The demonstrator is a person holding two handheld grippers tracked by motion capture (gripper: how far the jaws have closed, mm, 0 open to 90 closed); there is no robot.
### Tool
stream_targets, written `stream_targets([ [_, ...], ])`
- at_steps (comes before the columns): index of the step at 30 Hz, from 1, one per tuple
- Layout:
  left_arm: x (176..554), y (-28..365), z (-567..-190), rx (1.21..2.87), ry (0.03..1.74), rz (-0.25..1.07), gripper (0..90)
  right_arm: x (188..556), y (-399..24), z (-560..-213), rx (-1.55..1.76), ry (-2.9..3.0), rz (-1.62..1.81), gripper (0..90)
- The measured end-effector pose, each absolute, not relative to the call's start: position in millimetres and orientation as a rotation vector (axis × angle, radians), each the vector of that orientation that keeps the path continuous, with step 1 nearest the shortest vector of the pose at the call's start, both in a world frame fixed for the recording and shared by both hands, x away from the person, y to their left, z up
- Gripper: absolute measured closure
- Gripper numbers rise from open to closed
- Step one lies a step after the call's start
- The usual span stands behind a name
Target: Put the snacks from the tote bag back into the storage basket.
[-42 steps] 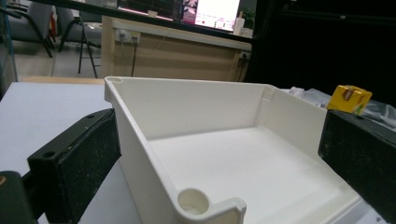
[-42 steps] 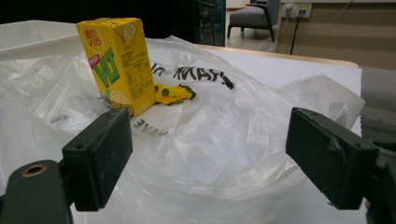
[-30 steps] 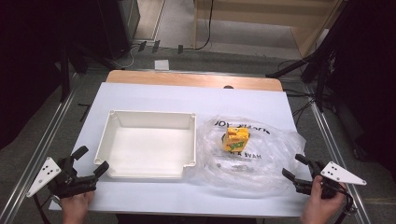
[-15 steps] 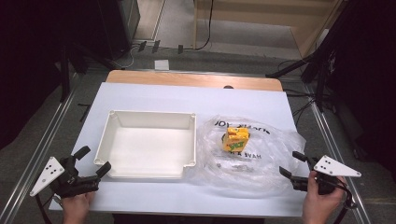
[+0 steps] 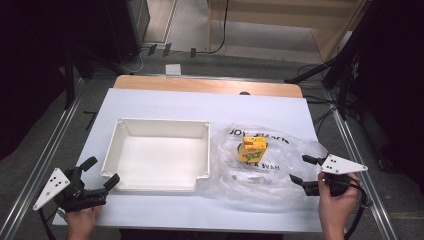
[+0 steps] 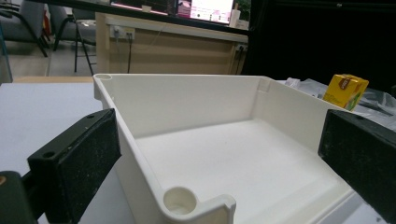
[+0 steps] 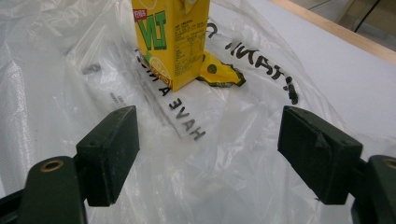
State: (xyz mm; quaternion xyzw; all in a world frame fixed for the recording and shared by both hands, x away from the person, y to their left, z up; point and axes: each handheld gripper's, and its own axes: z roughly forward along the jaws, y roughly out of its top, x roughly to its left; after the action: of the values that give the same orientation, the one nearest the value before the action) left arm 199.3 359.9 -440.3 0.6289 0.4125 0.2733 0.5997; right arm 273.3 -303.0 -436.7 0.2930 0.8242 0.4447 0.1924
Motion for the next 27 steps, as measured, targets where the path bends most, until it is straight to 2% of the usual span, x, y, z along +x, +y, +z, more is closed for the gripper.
stream_targets([
  [14,199.8,358.2,-440.3,1.474,0.948,0.636,0.0,293.1,-297.2,-432.1,0.774,2.414,1.161,18.5],
  [21,199.9,358.0,-440.3,1.478,0.943,0.633,0.0,300.7,-293.4,-430.8,0.761,2.443,1.103,12.9],
  [27,199.8,357.9,-440.3,1.477,0.942,0.633,0.0,308.7,-285.1,-430.4,0.724,2.49,1.07,4.0],
])
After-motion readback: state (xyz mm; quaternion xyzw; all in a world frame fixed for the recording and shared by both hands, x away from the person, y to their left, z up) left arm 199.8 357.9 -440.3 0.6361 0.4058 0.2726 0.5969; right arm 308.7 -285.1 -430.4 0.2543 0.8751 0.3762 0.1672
